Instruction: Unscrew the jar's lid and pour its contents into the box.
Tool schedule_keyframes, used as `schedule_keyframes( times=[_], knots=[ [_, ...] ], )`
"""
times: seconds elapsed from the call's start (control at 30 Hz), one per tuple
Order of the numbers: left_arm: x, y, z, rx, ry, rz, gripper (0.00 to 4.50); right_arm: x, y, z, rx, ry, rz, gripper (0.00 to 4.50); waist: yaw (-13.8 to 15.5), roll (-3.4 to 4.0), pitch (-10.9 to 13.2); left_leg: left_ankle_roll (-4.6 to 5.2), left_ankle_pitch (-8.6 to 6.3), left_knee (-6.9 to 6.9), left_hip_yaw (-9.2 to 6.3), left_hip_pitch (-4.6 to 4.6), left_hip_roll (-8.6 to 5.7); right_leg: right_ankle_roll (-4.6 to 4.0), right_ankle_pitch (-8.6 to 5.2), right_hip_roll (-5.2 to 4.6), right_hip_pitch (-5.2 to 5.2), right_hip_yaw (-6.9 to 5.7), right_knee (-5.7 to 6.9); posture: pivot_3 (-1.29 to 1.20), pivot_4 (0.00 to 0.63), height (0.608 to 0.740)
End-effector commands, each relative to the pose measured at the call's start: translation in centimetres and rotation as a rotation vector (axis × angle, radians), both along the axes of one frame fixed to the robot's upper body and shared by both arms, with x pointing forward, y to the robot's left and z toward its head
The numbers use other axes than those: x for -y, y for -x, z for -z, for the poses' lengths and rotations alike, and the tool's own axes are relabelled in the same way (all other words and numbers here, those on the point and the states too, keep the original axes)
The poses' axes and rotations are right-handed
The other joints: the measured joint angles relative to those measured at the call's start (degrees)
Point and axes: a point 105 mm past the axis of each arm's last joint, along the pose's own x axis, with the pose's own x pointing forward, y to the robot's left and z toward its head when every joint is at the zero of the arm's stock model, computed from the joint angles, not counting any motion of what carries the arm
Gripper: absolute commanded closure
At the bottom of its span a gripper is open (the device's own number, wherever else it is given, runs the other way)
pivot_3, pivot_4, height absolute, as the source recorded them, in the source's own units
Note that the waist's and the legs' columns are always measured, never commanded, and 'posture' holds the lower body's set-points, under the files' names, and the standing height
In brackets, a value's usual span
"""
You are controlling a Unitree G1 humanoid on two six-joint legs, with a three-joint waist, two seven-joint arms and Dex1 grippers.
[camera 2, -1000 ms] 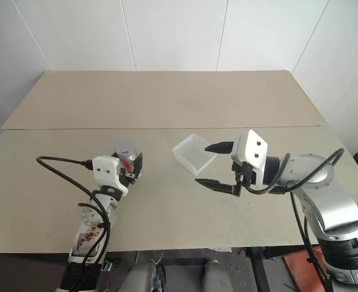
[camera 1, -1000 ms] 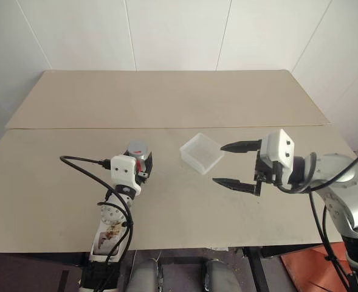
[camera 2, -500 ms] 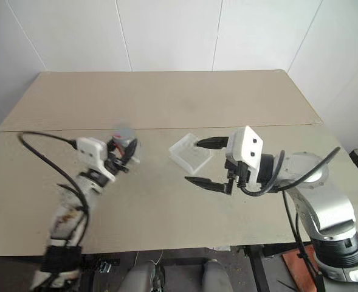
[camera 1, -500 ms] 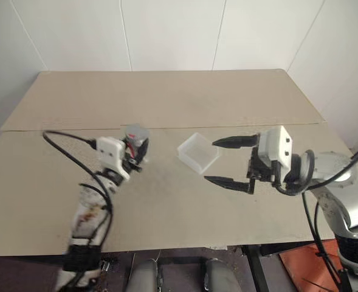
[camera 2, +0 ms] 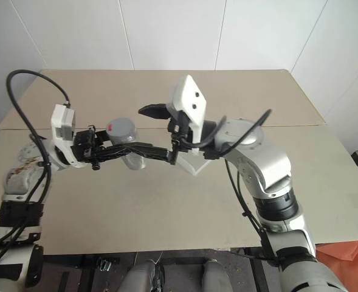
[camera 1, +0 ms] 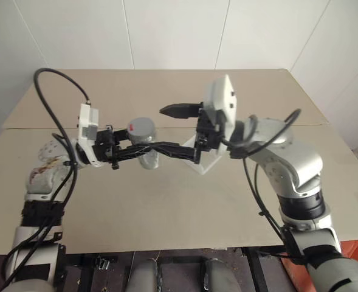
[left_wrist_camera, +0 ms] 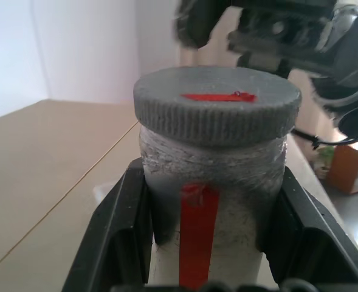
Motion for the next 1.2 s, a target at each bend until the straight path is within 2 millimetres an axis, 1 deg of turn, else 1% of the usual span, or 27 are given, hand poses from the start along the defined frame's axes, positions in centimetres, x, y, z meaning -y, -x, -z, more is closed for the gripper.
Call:
schedule_keyframes(
  times=[0.03, 0.2, 0.3, 0.43, 0.47, 0.53, 0.6, 0.63, 0.7, 0.73, 0.77, 0.8, 0.9, 0.97, 1.03, 1.07, 1.13, 1.17, 1.2],
  knots=[
    [0.7, 0.1, -0.7, 0.061, -0.004, 0.047, 2.29, -0.4, -0.2, -0.9, -0.02, -0.013, 0.018, 0.0, -0.1, 0.0, 0.0, 0.0, 0.0, -0.01, 0.0, -0.01, 0.01, 0.0, 0.0, 0.01, 0.0, 0.0, -0.01, 0.0, 0.15, 0.74],
    [1.0, -0.1, -0.9, 0.077, 0.0, 0.062, 2.29, -0.9, -0.8, -0.8, -0.054, 0.002, 0.043, 0.0, -0.6, 0.0, 0.0, 0.0, 0.0, -0.02, -0.02, -0.07, 0.02, 0.01, 0.0, 0.02, -0.08, 0.0, 0.0, 0.0, 0.15, 0.74],
    [1.1, -0.1, -1.1, 0.082, 0.0, 0.071, 2.31, -0.9, -1.1, -0.3, -0.072, 0.029, 0.043, 0.52, -0.6, 0.0, 0.0, 0.0, 0.0, -0.02, -0.02, -0.06, 0.02, 0.01, 0.0, 0.02, -0.07, 0.01, 0.01, 0.0, 0.15, 0.74],
    [1.0, 0.1, -1.2, 0.089, -0.014, 0.079, 2.31, -0.9, -1.2, 0.1, -0.084, 0.044, 0.046, 1.73, -0.7, 0.0, 0.0, 0.01, 0.0, -0.03, -0.04, -0.07, 0.03, 0.01, 0.0, 0.02, -0.08, 0.01, 0.01, 0.0, 0.15, 0.74],
    [1.0, 0.1, -1.2, 0.088, -0.015, 0.085, 2.31, -0.9, -1.2, 0.0, -0.087, 0.037, 0.038, 1.73, -0.6, 0.0, 0.0, 0.01, 0.0, -0.03, -0.04, -0.07, 0.02, 0.01, 0.0, 0.02, -0.08, 0.01, 0.01, 0.0, 0.15, 0.74],
    [0.9, 0.5, -1.3, 0.083, -0.032, 0.121, 2.31, -0.8, -0.9, -0.6, -0.091, 0.0, -0.028, 1.73, -0.7, 0.0, 0.0, 0.01, 0.0, -0.03, -0.05, -0.07, 0.03, 0.01, 0.0, 0.01, -0.08, 0.0, 0.01, 0.0, 0.15, 0.74],
    [0.9, 1.0, -1.4, 0.071, -0.056, 0.176, 2.31, -0.8, -0.2, -1.0, -0.05, -0.017, -0.151, 1.73, -0.7, 0.0, 0.0, 0.01, 0.0, -0.03, -0.04, -0.07, 0.03, 0.01, 0.0, 0.02, -0.08, 0.0, 0.01, 0.0, 0.15, 0.74],
    [0.8, 1.3, -1.5, 0.065, -0.068, 0.209, 2.31, -0.6, 0.3, -1.1, -0.023, -0.012, -0.238, 1.73, -0.7, 0.0, 0.0, 0.01, 0.0, -0.03, -0.04, -0.06, 0.03, 0.01, 0.0, 0.03, -0.08, 0.0, 0.01, 0.0, 0.15, 0.74],
    [1.0, 2.0, -1.6, 0.054, -0.096, 0.28, 2.31, 0.1, 1.9, -1.1, 0.025, 0.016, -0.501, 1.73, -0.7, 0.0, 0.0, 0.02, -0.01, -0.03, -0.04, -0.07, 0.02, 0.02, 0.0, 0.04, -0.06, 0.0, -0.01, 0.0, 0.15, 0.74],
    [1.0, 2.3, -1.7, 0.05, -0.106, 0.302, 2.31, 0.4, 2.2, -1.0, 0.035, 0.038, -0.588, 1.73, -0.7, 0.02, 0.0, 0.03, -0.02, -0.03, -0.03, -0.07, 0.01, 0.02, 0.0, 0.04, -0.04, 0.01, -0.05, 0.0, 0.15, 0.74],
    [1.1, 2.4, -1.7, 0.047, -0.112, 0.314, 2.31, 0.5, 2.3, -0.9, 0.04, 0.053, -0.637, 1.73, -0.7, 0.02, 0.0, 0.06, -0.03, -0.02, -0.03, -0.06, 0.01, 0.03, 0.0, 0.04, -0.03, 0.04, -0.05, 0.0, 0.15, 0.74],
    [1.2, 2.7, -1.8, 0.049, -0.123, 0.333, 2.31, 0.3, 2.0, -0.6, 0.058, 0.101, -0.673, 1.73, -0.7, 0.02, 0.0, 0.06, -0.03, -0.02, -0.04, -0.05, 0.02, 0.04, 0.0, 0.04, -0.03, 0.03, -0.05, 0.0, 0.15, 0.74],
    [1.6, 3.2, -1.7, 0.045, -0.149, 0.373, 2.31, -0.8, 0.5, 0.4, 0.101, 0.21, -0.675, 1.73, -1.3, 0.03, 0.0, 0.05, -0.02, -0.03, -0.04, -0.01, 0.04, 0.05, 0.0, 0.06, -0.08, 0.1, 0.03, 0.0, 0.15, 0.74],
    [1.6, 3.2, -1.6, 0.049, -0.157, 0.378, 2.31, -1.2, -0.4, 0.6, 0.113, 0.222, -0.643, 1.73, -1.5, 0.03, 0.0, 0.0, 0.0, -0.08, -0.04, 0.05, 0.07, 0.04, 0.0, 0.11, -0.1, 0.14, 0.08, 0.0, 0.15, 0.74],
    [1.6, 2.9, -1.7, 0.054, -0.144, 0.367, 2.31, -1.4, -1.3, 0.2, 0.107, 0.173, -0.562, 1.01, -1.4, 0.03, 0.0, -0.05, 0.03, -0.11, -0.06, 0.04, 0.08, 0.04, -0.01, 0.11, -0.14, 0.13, 0.09, 0.0, 0.15, 0.74],
    [1.5, 2.6, -1.8, 0.058, -0.137, 0.351, 2.31, -1.1, -1.5, 0.0, 0.107, 0.146, -0.524, 0.85, -1.3, 0.04, 0.0, -0.07, 0.04, -0.11, -0.05, 0.0, 0.07, 0.04, -0.01, 0.11, -0.17, 0.13, 0.09, 0.0, 0.15, 0.74],
    [1.2, 2.0, -1.8, 0.063, -0.119, 0.313, 2.31, -0.2, -1.7, -0.3, 0.122, 0.11, -0.45, 0.22, -0.7, 0.04, 0.0, -0.1, 0.06, -0.06, -0.05, -0.11, 0.06, 0.04, 0.0, 0.09, -0.23, 0.12, 0.08, 0.0, 0.15, 0.74],
    [1.0, 1.7, -1.7, 0.064, -0.11, 0.283, 2.31, 0.4, -1.7, -0.4, 0.129, 0.087, -0.41, 0.05, -0.4, 0.03, 0.0, -0.13, 0.08, -0.03, -0.06, -0.16, 0.06, 0.04, 0.0, 0.09, -0.26, 0.1, 0.07, 0.0, 0.15, 0.74],
    [0.8, 1.4, -1.7, 0.065, -0.098, 0.255, 2.31, 1.1, -1.5, -0.7, 0.133, 0.059, -0.367, 0.05, -0.1, 0.03, 0.0, -0.16, 0.1, -0.01, -0.06, -0.21, 0.05, 0.04, 0.0, 0.06, -0.26, 0.06, 0.07, 0.0, 0.15, 0.74]
  ],
)
